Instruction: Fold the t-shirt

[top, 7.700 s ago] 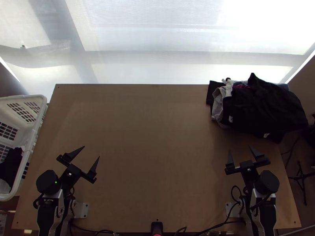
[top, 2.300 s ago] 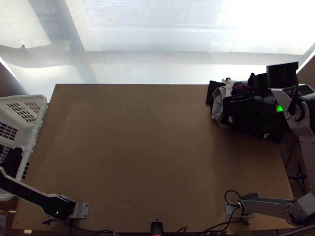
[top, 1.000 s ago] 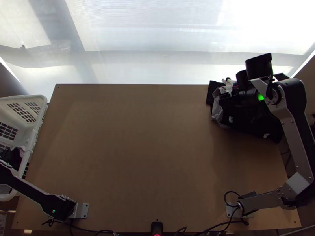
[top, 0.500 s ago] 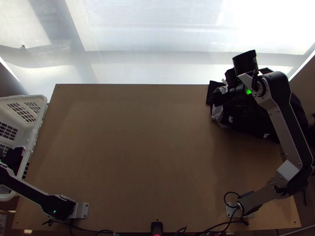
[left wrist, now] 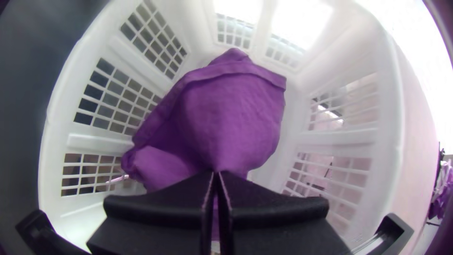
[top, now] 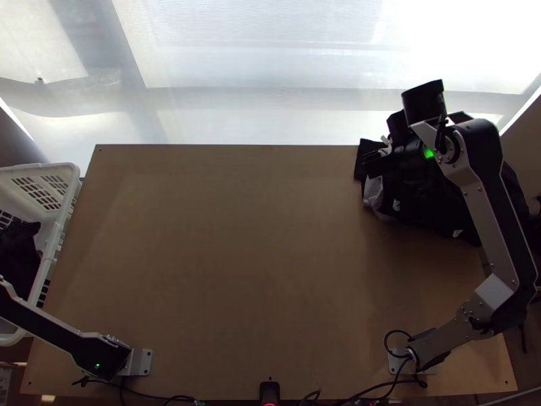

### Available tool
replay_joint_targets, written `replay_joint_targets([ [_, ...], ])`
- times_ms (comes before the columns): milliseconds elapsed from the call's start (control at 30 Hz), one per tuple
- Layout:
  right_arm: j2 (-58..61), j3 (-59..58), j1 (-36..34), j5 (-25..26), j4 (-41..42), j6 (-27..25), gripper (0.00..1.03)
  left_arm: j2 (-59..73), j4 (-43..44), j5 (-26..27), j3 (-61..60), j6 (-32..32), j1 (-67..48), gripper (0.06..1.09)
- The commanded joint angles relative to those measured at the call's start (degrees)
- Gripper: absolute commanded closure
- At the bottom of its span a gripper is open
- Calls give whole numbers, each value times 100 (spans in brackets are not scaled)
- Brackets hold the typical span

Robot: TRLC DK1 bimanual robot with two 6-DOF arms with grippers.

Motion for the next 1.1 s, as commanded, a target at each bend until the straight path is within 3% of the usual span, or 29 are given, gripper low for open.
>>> replay_joint_targets([
  [0,6,62,64,12,1,21,5,-975,-857,705,-94,-90,-211,105],
  [467,-56,185,108,12,-8,47,5,-3067,-1921,1391,-164,121,-949,105],
  [767,-302,-17,73,12,-17,47,5,-4789,-1947,1610,-982,130,-1530,105],
  [1067,-750,-439,-129,3,-25,47,5,-6872,-1921,1637,-2256,-64,-3428,105],
])
